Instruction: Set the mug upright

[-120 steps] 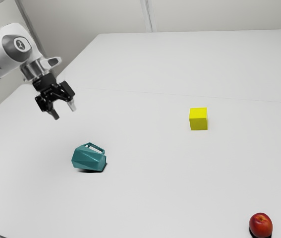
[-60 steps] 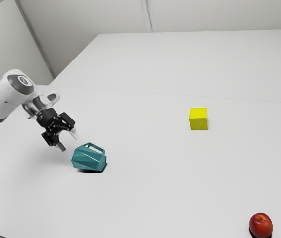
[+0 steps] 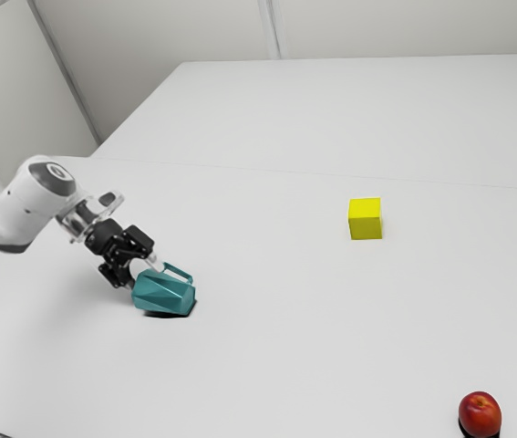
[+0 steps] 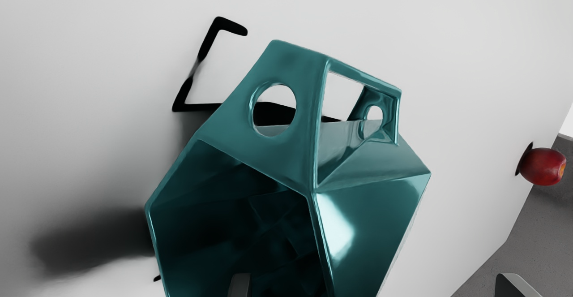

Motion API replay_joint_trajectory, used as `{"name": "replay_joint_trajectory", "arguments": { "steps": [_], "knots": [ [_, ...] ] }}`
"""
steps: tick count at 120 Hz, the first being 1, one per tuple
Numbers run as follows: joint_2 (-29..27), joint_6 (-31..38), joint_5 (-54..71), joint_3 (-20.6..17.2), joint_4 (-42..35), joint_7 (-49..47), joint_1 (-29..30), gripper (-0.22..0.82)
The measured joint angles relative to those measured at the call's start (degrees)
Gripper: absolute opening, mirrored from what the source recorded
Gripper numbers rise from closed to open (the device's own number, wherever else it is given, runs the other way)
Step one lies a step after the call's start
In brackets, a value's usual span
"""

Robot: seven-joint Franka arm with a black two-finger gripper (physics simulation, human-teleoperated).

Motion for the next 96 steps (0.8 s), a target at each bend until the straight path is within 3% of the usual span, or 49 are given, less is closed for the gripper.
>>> {"name": "replay_joint_trajectory", "arguments": {
  "steps": [20, 44, 57, 75, 96],
  "knots": [
    [-0.3, 1.3, -2.1, -1.2, -0.7, 1.4, -0.1, 0.53],
    [-1.5, 2.0, -2.9, -2.7, -0.9, 1.8, -0.1, 0.12],
    [-1.6, 2.1, -3.0, -3.3, -0.9, 1.7, -0.1, -0.02],
    [-2.0, 2.1, -3.0, -3.4, -0.8, 1.5, -0.1, -0.11],
    [-2.7, 2.4, -4.1, -4.5, -0.3, 1.0, -0.1, -0.15]
  ]
}}
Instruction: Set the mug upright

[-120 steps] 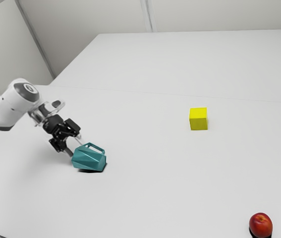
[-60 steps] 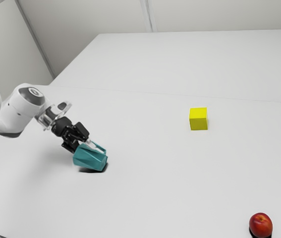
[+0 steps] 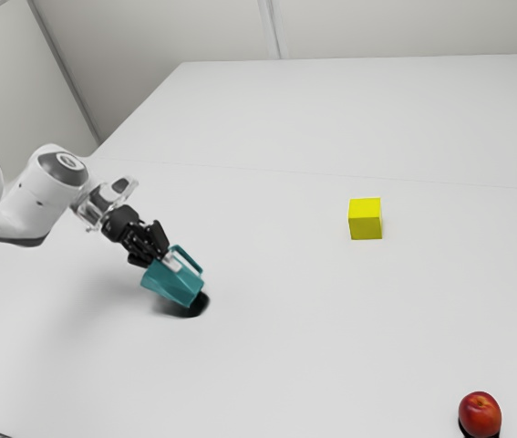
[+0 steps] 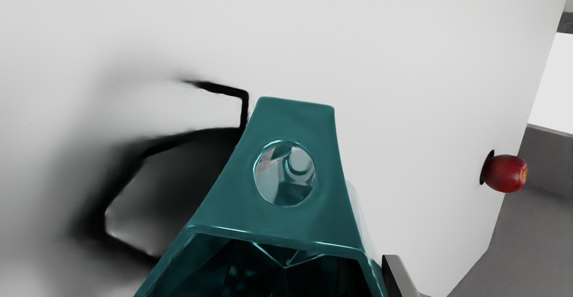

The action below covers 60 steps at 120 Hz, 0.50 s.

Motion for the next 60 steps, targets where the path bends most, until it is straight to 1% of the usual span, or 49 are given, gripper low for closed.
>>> {"name": "replay_joint_trajectory", "arguments": {
  "steps": [12, 18, 27, 37, 50, 60],
  "knots": [
    [-1.1, 0.2, -0.3, -0.4, 0.1, -0.6, -0.1, -0.16],
    [-3.1, 1.1, 0.8, -0.4, 0.0, -0.9, -1.5, -0.16],
    [-7.7, 4.7, 7.1, -0.3, -0.2, -1.4, -7.7, -0.17],
    [-10.4, 9.7, 18.0, -0.3, -0.3, -2.5, -14.9, -0.17],
    [-11.2, 15.0, 33.8, -0.4, -0.4, -5.0, -23.1, -0.18],
    [-10.6, 18.1, 44.3, -0.5, -0.4, -7.6, -27.8, -0.18]
  ]
}}
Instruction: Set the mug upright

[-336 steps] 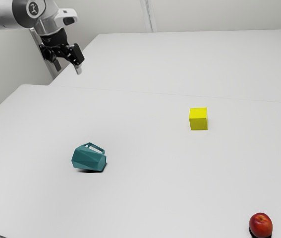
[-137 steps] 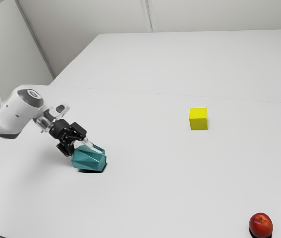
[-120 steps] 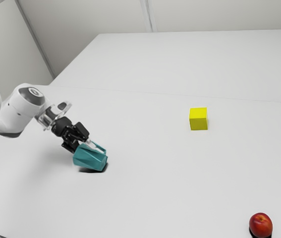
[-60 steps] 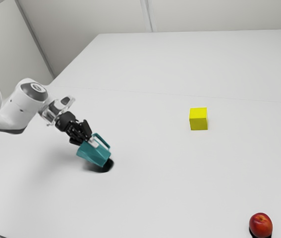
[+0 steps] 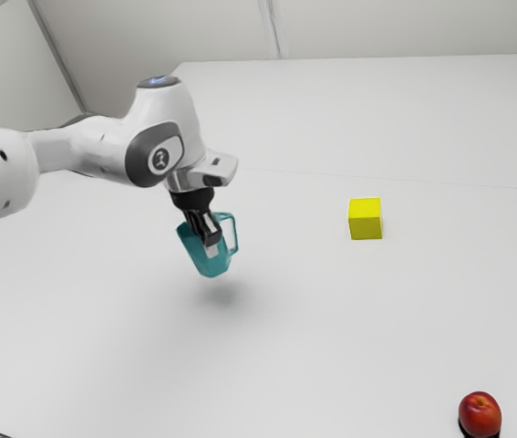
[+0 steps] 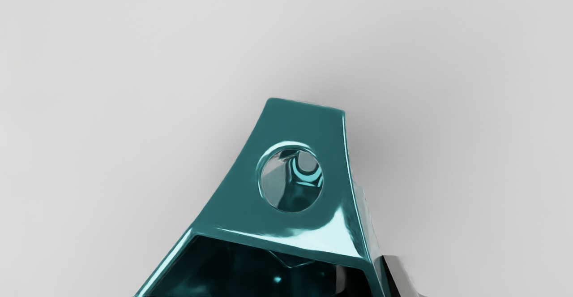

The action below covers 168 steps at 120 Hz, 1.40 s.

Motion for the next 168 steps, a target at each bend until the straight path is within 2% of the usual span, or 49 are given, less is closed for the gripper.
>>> {"name": "replay_joint_trajectory", "arguments": {
  "steps": [16, 34, 104, 111, 126, 137, 150, 168],
  "knots": [
    [3.1, 3.4, 9.6, 0.0, 0.1, -4.7, -2.1, -0.18],
    [4.2, 5.4, 13.0, -0.2, -0.4, -10.1, -1.8, -0.18],
    [8.3, 8.0, 4.7, -1.5, -1.4, -24.4, -1.9, -0.17],
    [8.4, 8.0, 4.1, -1.5, -1.4, -25.2, -1.9, -0.1],
    [7.7, 7.8, 2.8, -1.5, -1.4, -26.4, -1.9, 0.17],
    [6.0, 7.5, 2.3, -1.5, -1.4, -27.2, -1.9, 0.32],
    [3.5, 7.0, 2.0, -1.5, -1.4, -28.0, -1.9, 0.43],
    [1.0, 5.8, 1.9, -1.5, -0.1, -28.7, -1.9, 0.51]
  ]
}}
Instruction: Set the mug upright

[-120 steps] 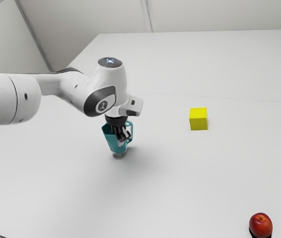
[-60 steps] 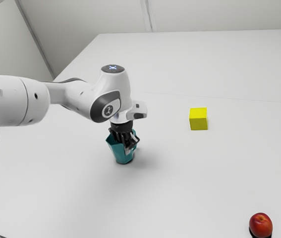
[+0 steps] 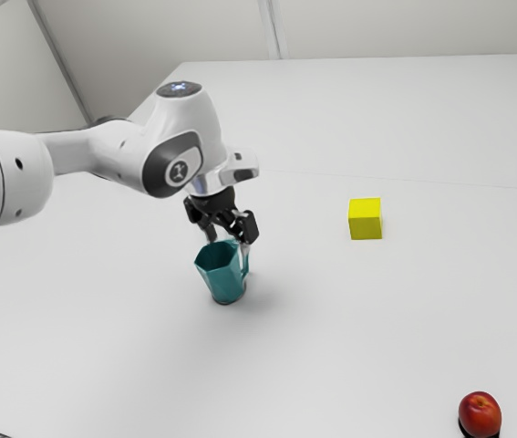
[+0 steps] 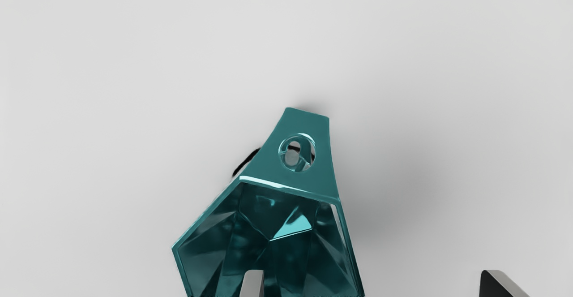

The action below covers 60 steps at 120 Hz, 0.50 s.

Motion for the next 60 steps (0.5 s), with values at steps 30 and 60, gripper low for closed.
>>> {"name": "replay_joint_trajectory", "arguments": {
  "steps": [30, 60],
  "knots": [
    [2.3, -10.4, -2.7, -1.9, 18.3, 2.8, 5.0, 0.58],
    [2.7, -21.1, -2.9, -5.1, 30.6, 8.8, 11.7, 0.6]
  ]
}}
